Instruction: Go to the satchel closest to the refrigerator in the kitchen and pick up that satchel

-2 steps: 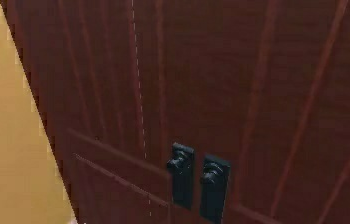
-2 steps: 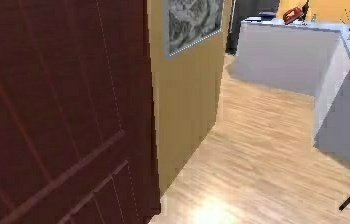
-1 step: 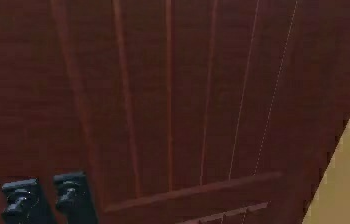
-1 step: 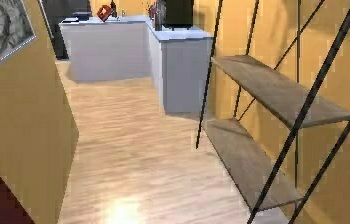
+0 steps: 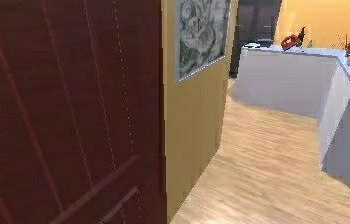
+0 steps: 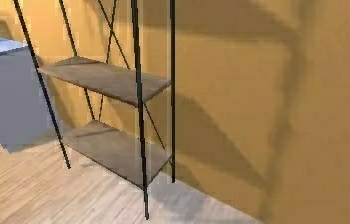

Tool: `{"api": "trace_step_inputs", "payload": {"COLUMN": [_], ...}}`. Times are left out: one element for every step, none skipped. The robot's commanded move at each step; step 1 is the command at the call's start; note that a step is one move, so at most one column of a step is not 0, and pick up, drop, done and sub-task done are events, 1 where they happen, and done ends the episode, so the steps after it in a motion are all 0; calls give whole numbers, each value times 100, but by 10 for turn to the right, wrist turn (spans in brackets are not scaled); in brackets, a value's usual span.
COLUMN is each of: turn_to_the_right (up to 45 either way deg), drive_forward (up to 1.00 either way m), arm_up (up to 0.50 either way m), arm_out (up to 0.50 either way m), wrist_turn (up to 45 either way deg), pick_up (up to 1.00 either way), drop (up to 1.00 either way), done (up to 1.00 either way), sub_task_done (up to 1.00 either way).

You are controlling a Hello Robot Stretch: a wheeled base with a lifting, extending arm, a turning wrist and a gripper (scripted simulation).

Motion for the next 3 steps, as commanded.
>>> {"api": "trace_step_inputs", "payload": {"turn_to_the_right": [390,0,90], "drive_forward": [0,100,0], "arm_up": [0,0,0], "arm_out": [0,0,0], "wrist_turn": [0,0,0], "pick_up": [0,0,0], "drop": [0,0,0], "done": [0,0,0], "sub_task_done": [0,0,0]}}
